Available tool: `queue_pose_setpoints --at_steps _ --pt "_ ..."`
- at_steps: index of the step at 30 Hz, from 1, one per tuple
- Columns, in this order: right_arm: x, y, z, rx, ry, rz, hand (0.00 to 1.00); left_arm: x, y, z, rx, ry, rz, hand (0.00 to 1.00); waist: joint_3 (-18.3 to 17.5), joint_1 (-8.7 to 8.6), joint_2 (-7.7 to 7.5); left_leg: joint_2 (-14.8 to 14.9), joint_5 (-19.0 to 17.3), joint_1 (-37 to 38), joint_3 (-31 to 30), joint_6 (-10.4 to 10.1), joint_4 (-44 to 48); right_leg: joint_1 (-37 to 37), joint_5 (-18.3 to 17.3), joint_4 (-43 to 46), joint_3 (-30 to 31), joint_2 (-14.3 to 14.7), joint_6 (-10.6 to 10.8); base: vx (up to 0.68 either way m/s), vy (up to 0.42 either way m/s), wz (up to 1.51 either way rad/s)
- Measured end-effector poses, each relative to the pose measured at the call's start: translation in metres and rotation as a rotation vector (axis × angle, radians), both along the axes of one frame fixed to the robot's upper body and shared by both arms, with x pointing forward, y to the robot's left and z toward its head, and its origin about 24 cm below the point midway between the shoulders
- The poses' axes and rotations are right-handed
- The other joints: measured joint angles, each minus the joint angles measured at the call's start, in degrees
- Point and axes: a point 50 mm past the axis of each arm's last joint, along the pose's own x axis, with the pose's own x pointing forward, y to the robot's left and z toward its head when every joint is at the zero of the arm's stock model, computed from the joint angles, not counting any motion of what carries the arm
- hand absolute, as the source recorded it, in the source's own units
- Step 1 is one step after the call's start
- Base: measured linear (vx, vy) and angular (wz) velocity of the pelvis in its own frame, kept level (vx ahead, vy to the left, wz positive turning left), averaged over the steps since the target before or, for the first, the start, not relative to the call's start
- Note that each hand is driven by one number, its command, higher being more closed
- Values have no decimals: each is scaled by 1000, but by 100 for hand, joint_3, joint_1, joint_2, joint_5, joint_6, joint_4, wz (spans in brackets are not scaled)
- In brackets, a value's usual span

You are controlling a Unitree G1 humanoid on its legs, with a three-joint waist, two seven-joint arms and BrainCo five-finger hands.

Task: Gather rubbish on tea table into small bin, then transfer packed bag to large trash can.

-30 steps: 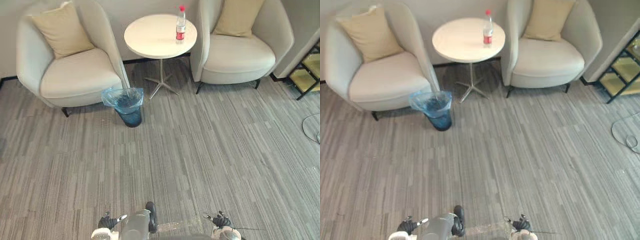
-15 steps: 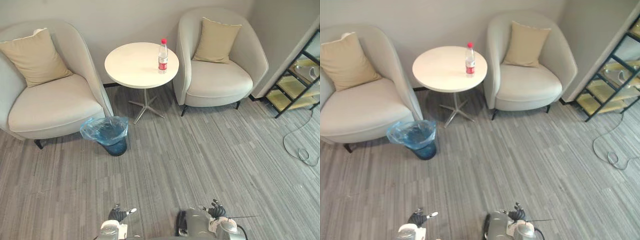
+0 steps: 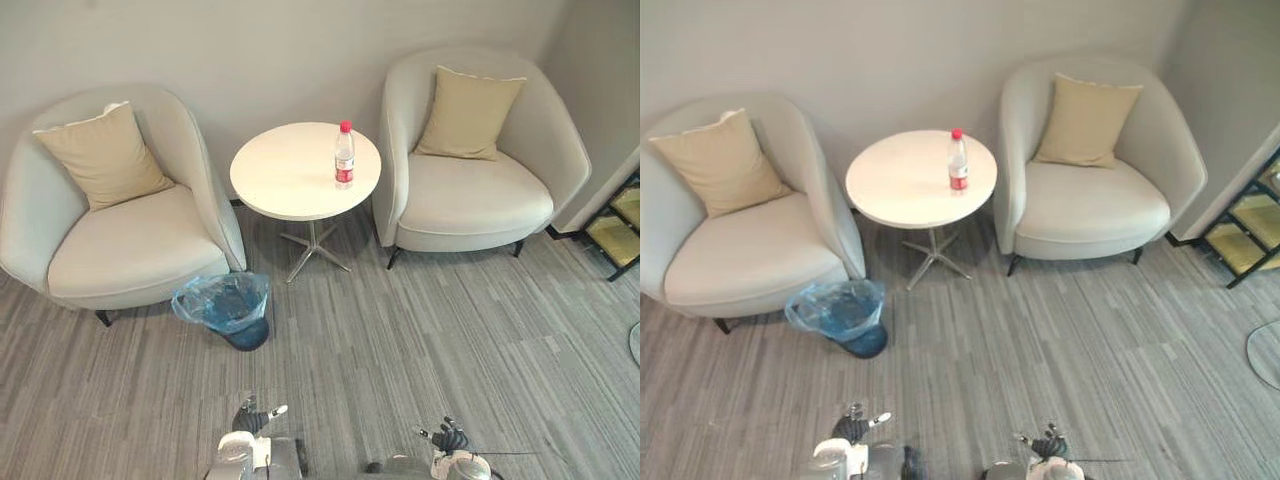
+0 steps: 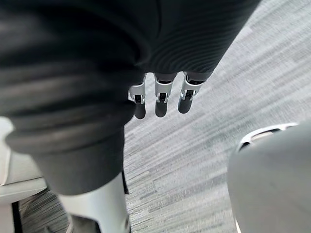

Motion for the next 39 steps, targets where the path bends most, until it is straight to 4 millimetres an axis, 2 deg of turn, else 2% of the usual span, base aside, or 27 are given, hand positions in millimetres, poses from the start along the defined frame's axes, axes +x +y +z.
queue_pose_setpoints --at_steps 1,2,3,4,5,7,9,10,11,13,15,17,19,20,21,22,25,27,28,29,31,32,34,35,36,37,39 --pt "-1 2 -1 4 2 -2 0 -1 3 -1 11 10 -9 0 -49 -26 3 -45 -8 -4 18 46 75 130 134 -335 279 85 -30 436 85 -7" --pt "-3 2 -2 6 15 0 0 1 5 0 12 7 -4 0 25 -49 -31 33 -218 -212 44 160 592 348 437 -724 372 116 40 410 107 17" --pt "1 3 -1 7 10 6 0 4 10 2 15 -14 11 0 52 8 -44 94 -351 -521 104 231 1248 446 541 -874 465 125 46 349 194 11" --pt "2 7 -2 16 18 15 0 6 11 3 16 -25 26 0 12 51 -134 -102 -478 -600 -10 285 978 531 468 -883 571 13 131 327 232 -15" --pt "0 3 -3 -3 33 30 0 1 9 1 7 -9 26 0 -77 44 -158 -214 -340 -427 -73 399 492 538 357 -821 681 20 191 311 212 -27" --pt "5 9 -2 11 18 59 0 -1 17 0 28 3 26 0 -177 65 -291 -354 -519 -184 133 403 228 253 220 -173 858 -159 333 315 145 -47" --pt "6 14 -3 19 17 77 0 -4 16 -1 28 20 19 0 -178 49 -292 -471 -595 268 268 438 -142 -474 161 1633 1118 -256 818 376 181 -31" --pt "4 14 -3 20 20 83 0 -6 14 -3 32 39 -16 0 -169 -11 -322 -592 -656 565 232 442 -319 -851 225 2679 1144 -349 1322 417 160 7" --pt "3 13 -3 17 19 88 0 -8 13 -4 43 55 -52 0 -146 -54 -320 -685 -743 903 197 464 -434 -1193 121 3614 1081 -393 1126 372 111 15" --pt "4 11 -2 8 17 90 0 -10 13 -5 53 73 -81 0 -148 -117 -323 -715 -801 1302 151 506 -530 -1444 -155 3905 503 -541 690 381 47 24" --pt "8 12 -1 10 8 93 0 -6 13 -4 54 70 -84 0 -121 -164 -274 -628 -807 1584 -73 504 -682 -1648 -405 3372 -109 -498 315 388 -28 46" --pt "15 9 2 -1 -15 97 0 -2 10 -3 49 60 -90 0 -44 -265 -128 -416 -833 1733 -284 456 -705 -1854 -422 2354 -369 -279 171 337 -91 57" --pt "21 4 6 -18 -41 99 0 -4 7 -4 48 66 -112 0 12 -296 -37 -259 -950 1945 -464 256 -725 -1969 222 1024 -118 -36 166 428 -158 49" --pt "17 4 4 -16 -32 97 0 -8 8 -5 53 78 -116 0 -28 -292 -122 -289 -1031 2050 -495 124 -726 -1928 820 369 97 -23 157 398 -173 51" --pt "11 7 2 -6 -15 91 0 -10 13 -5 62 82 -105 0 -58 -283 -342 -428 -1156 2191 -631 -19 -725 -1948 1808 92 373 -101 -9 426 -222 37" --pt "14 2 4 -20 -22 90 0 -12 7 -7 49 92 -103 0 -73 -266 -133 -219 -1225 2294 -717 -58 -701 -1948 1627 435 303 18 -65 402 -242 36" --pt "15 -7 6 -42 -25 86 0 -11 -9 -9 11 92 -119 0 -134 -309 194 132 -1285 2133 -880 -163 -188 -1745 1145 443 32 243 -217 373 -239 28" --pt "14 -7 5 -42 -19 84 0 -9 -11 -8 7 88 -119 0 -85 -336 253 364 -1312 1783 -955 -236 1005 -1321 996 237 -56 434 -324 333 -236 35" --pt "12 -6 4 -38 -12 83 0 -6 -11 -7 7 74 -109 0 -11 -308 213 554 -1213 1391 -945 -438 2173 -970 870 87 -133 511 -412 263 -171 25" --pt "9 -4 3 -34 -5 79 0 -2 -11 -5 8 56 -109 0 30 -283 220 690 -1273 1131 -868 -511 2820 -705 783 18 -172 552 -458 282 -165 20" --pt "5 -5 1 -33 6 63 0 2 -12 -3 11 36 -115 0 37 -262 190 827 -1380 729 -554 -364 3097 -394 733 -158 -246 563 -469 218 -98 3" --pt "4 -5 1 -27 6 49 0 4 -13 -2 11 28 -120 0 43 -266 195 824 -1433 489 -422 -279 2850 -283 724 -264 -218 545 -457 188 -27 -8" --pt "2 -4 0 -20 10 26 0 6 -13 -1 15 21 -127 0 40 -259 185 655 -1398 256 -463 -278 1923 -214 706 -334 -130 472 -392 184 40 -20" --pt "2 -5 0 -17 7 12 0 6 -14 -1 14 22 -129 0 42 -262 195 547 -1269 251 -490 -280 1218 -150 690 -338 -87 425 -329 247 124 -19" --pt "1 -5 0 -15 8 -1 0 6 -15 -1 14 24 -135 0 45 -262 206 435 -874 269 -567 -317 550 -119 650 -326 -44 388 -261 305 175 -21" --pt "-1 -6 -1 -15 16 -8 0 8 -15 -1 18 21 -149 0 30 -230 180 303 -420 455 -590 -233 282 -45 597 -325 77 350 -153 297 154 -8" --pt "-1 1 -2 0 18 1 0 8 -7 0 41 25 -151 0 16 -249 -14 97 -369 678 -565 -168 30 61 523 -408 116 181 -12 202 98 4"
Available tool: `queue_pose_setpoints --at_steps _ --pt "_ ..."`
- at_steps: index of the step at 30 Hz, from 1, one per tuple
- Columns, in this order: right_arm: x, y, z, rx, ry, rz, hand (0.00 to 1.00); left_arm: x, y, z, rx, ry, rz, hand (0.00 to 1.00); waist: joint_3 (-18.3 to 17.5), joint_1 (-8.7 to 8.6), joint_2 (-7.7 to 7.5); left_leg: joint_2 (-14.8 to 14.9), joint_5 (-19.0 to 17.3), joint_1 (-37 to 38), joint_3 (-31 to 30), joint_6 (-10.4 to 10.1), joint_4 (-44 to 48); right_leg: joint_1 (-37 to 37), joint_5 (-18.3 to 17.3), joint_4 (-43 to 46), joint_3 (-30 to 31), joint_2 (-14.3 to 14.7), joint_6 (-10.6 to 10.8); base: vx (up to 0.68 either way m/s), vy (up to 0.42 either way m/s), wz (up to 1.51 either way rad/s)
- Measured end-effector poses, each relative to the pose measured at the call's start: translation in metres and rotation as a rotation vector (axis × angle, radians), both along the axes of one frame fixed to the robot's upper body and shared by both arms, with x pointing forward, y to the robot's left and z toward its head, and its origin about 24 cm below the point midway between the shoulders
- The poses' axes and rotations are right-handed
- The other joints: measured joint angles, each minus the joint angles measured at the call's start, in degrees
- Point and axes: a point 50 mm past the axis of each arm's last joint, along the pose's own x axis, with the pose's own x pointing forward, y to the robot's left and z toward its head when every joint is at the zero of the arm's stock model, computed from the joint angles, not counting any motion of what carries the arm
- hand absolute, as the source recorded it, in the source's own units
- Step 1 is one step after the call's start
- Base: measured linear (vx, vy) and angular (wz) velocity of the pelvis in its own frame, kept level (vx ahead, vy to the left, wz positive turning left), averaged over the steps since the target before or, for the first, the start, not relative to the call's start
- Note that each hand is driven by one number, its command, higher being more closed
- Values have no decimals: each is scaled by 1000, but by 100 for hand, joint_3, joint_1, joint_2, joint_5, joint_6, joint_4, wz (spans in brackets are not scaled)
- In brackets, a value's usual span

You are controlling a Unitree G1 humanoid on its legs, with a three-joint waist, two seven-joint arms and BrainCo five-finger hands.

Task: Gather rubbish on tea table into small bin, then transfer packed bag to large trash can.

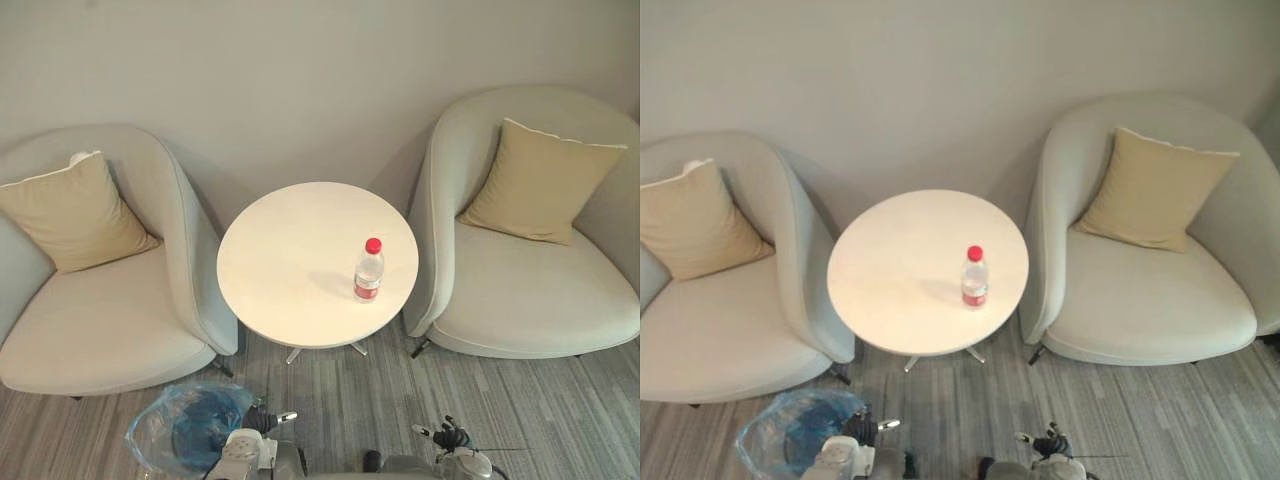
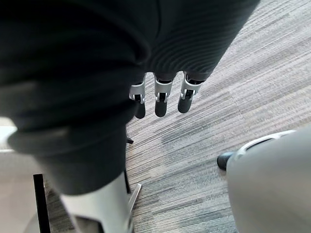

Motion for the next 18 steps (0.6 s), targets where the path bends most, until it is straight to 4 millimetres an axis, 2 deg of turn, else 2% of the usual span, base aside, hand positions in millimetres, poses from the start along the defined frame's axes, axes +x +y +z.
queue_pose_setpoints --at_steps 1,3,6,10,15,18 --pt "-1 3 -1 7 5 1 0 -1 3 0 10 6 -8 0 5 11 -75 -46 -16 63 45 26 -47 62 -10 -42 11 -49 16 155 101 0" --pt "-2 5 -2 10 10 5 0 -2 6 -1 18 12 -8 0 -21 35 -123 -108 -43 95 100 72 -88 74 -22 -54 66 -107 36 155 94 -7" --pt "-2 5 -1 6 6 10 0 -8 8 -3 25 35 -10 0 -29 22 -112 -189 -48 229 105 81 -224 122 -79 -72 98 -171 115 71 30 -5" --pt "0 1 3 -34 -23 47 0 -10 7 -4 33 39 -30 0 -79 21 -72 -208 2 384 101 109 -498 166 -93 -144 106 -150 106 35 -18 -1" --pt "25 -16 31 -169 -194 131 0 -13 7 -4 37 46 -38 0 -170 -23 -76 -254 210 383 104 102 -889 -30 -103 -139 147 -146 97 -5 -18 -2" --pt "43 -26 61 -263 -345 185 0 -14 7 -3 43 34 -58 0 -227 -22 -134 -251 247 385 120 98 -987 -90 -102 -143 200 -127 95 8 -17 -6"
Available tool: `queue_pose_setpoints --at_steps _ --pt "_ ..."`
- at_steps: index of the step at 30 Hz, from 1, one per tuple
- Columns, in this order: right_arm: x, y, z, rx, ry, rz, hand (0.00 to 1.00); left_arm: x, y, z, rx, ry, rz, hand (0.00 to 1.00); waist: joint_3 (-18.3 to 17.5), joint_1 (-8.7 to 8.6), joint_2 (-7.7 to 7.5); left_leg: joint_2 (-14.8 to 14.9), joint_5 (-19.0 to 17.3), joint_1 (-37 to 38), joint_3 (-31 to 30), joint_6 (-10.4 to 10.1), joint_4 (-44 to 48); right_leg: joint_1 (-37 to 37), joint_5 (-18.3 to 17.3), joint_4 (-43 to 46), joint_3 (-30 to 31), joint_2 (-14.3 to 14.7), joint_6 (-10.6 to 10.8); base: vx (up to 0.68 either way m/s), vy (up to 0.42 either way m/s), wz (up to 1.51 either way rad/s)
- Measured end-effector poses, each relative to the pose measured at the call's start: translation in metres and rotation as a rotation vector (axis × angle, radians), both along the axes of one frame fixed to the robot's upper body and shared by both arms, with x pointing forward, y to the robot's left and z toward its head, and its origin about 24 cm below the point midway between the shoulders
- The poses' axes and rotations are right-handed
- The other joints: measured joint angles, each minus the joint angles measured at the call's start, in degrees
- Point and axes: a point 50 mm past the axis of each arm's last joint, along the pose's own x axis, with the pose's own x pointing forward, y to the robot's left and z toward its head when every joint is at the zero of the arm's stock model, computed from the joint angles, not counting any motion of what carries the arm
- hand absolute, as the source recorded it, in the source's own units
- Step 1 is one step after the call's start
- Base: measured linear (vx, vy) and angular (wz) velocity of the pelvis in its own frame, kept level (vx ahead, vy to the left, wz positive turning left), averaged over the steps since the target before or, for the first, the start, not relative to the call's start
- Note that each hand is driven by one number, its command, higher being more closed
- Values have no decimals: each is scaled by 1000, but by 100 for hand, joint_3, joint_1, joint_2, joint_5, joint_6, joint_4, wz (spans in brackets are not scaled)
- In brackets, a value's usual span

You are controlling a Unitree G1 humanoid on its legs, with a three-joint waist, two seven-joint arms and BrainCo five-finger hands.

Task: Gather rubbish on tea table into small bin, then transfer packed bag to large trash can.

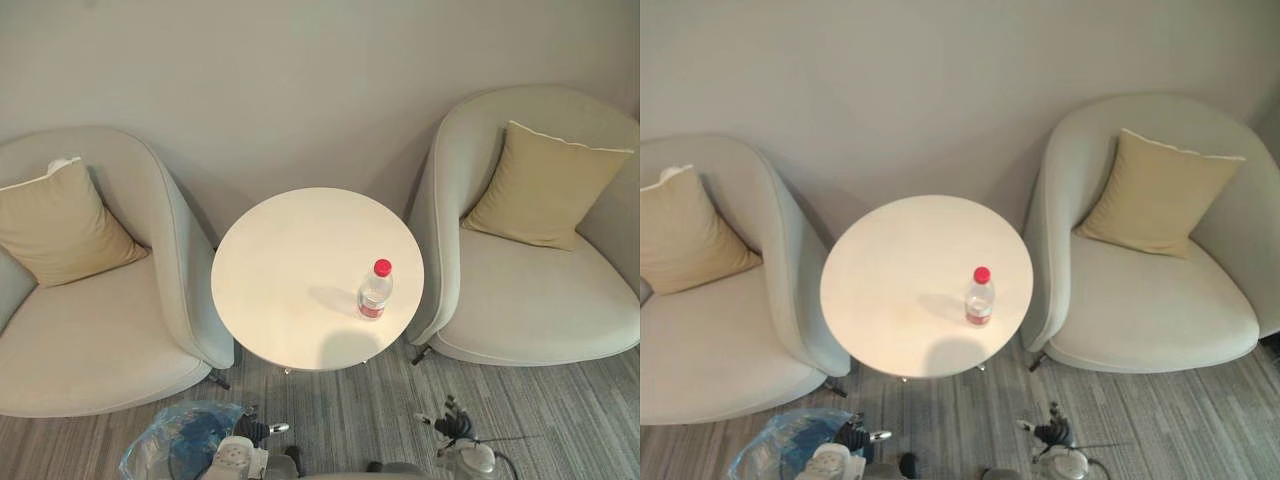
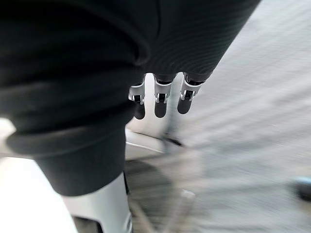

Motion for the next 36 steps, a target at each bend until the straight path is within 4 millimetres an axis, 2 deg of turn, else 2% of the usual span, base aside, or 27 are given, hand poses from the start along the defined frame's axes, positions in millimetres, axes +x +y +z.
queue_pose_setpoints --at_steps 2,5,10,14,18,23,32,36 --pt "12 -3 24 -70 -118 53 0 -1 1 0 6 -4 -17 0 -72 -3 -47 -7 37 15 22 0 -104 -47 7 -14 42 6 -5 24 -9 -8" --pt "21 1 44 -124 -213 107 0 -2 1 0 8 -4 -31 0 -115 -4 -95 -12 38 27 35 2 -144 -36 18 -70 61 8 -13 28 0 -4" --pt "33 14 62 -191 -294 240 0 -2 -4 1 11 -14 -89 0 -157 -5 -64 -10 51 25 19 22 -166 59 134 -242 83 25 -27 21 2 -2" --pt "44 22 69 -188 -343 286 0 -1 -9 1 2 -23 -130 0 -182 -3 -22 -23 92 23 -31 45 -189 104 173 -319 54 21 -28 -13 -4 5" --pt "59 35 78 -192 -394 346 0 -1 -11 1 -8 -24 -145 0 -178 0 8 -52 366 -34 -195 55 -498 -9 252 -360 -85 25 -47 -67 -16 17" --pt "75 41 87 -208 -440 361 0 -1 -12 1 -11 -26 -144 0 -144 23 53 -85 563 -26 -392 65 -711 -49 274 -360 -234 17 -30 -95 -9 19" --pt "86 36 86 -225 -436 264 0 3 -14 4 -20 -48 -135 0 -42 61 153 -145 716 -226 -665 84 -869 -171 282 -380 -475 -17 -3 -23 1 15" --pt "98 31 96 -224 -479 193 0 6 -14 5 -26 -64 -119 0 83 106 206 -157 731 -342 -710 83 -848 -238 282 -368 -521 -21 -3 48 -9 8"
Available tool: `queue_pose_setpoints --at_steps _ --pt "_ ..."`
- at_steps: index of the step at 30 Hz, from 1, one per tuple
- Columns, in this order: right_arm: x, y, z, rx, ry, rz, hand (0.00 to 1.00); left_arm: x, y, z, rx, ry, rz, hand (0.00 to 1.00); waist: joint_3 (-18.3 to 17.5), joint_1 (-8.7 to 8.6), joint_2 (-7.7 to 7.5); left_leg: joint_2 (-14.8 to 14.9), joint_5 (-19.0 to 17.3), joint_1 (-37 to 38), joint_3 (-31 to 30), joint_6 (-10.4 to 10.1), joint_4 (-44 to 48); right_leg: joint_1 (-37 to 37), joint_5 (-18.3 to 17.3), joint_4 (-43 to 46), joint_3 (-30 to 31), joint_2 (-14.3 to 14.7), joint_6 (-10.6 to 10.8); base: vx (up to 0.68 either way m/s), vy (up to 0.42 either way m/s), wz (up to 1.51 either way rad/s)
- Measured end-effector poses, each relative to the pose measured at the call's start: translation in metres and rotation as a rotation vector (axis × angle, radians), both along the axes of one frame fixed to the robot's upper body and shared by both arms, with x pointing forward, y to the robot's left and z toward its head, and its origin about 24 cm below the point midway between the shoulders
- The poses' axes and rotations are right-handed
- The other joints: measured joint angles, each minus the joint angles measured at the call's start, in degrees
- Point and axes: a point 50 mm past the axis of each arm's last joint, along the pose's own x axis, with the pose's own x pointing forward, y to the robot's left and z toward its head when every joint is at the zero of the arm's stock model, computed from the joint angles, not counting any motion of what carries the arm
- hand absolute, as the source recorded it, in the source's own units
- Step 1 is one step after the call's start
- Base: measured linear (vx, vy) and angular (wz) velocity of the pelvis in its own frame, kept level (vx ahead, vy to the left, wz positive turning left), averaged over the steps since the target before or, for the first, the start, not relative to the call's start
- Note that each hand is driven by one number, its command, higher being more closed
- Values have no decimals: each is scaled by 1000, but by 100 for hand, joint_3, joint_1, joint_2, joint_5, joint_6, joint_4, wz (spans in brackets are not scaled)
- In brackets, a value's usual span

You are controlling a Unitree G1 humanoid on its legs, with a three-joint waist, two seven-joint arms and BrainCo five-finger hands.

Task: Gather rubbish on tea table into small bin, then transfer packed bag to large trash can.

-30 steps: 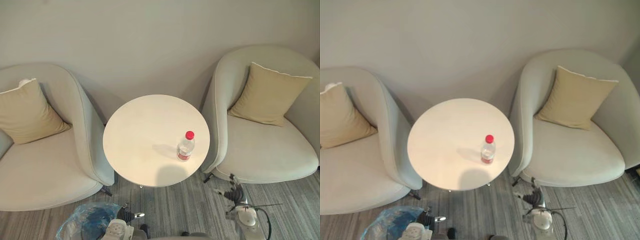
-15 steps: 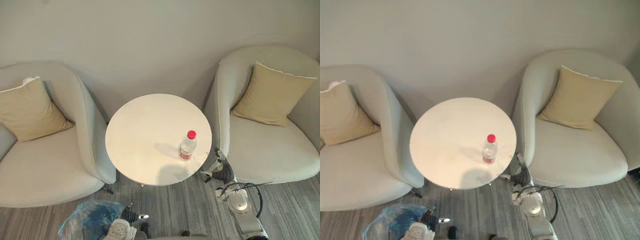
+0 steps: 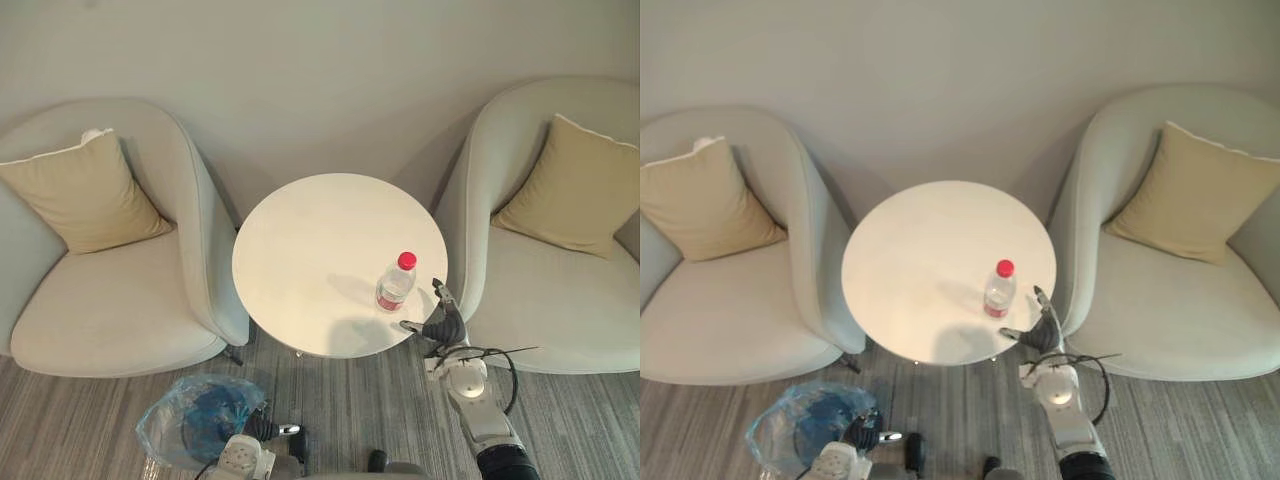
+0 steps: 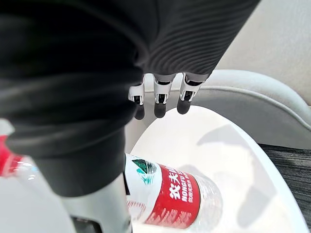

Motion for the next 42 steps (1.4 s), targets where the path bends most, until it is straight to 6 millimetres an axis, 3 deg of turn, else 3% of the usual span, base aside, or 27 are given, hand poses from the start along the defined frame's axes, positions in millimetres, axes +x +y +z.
queue_pose_setpoints --at_steps 4,12,22,23,31,42 --pt "12 -11 14 10 -60 -71 0 6 -1 4 -11 -31 16 0 203 44 51 -27 -17 -201 -110 9 161 -87 -18 52 -72 -31 25 -1 0 17" --pt "27 -9 23 65 -91 -88 0 13 -2 8 -17 -69 35 0 405 142 153 -77 -209 -579 -150 53 610 -297 -64 194 -79 -118 93 -11 9 3" --pt "51 10 30 101 -89 -20 0 23 -3 13 -22 -101 47 0 591 236 150 -164 -227 -877 -334 73 799 -434 -68 244 -235 -177 104 -20 14 10" --pt "53 11 33 103 -98 -17 100 25 -3 13 -22 -104 46 0 618 244 153 -166 -227 -894 -356 73 805 -438 -68 244 -252 -175 104 -12 -7 8" --pt "69 13 49 136 -139 -12 100 32 -4 17 -37 -136 54 0 820 290 177 -167 -228 -992 -406 72 887 -487 -66 273 -274 -169 101 -17 -1 3" --pt "62 14 60 158 -200 10 100 36 -5 19 -38 -148 50 0 865 331 168 -173 -228 -984 -406 72 878 -485 -64 262 -258 -174 103 0 0 0"
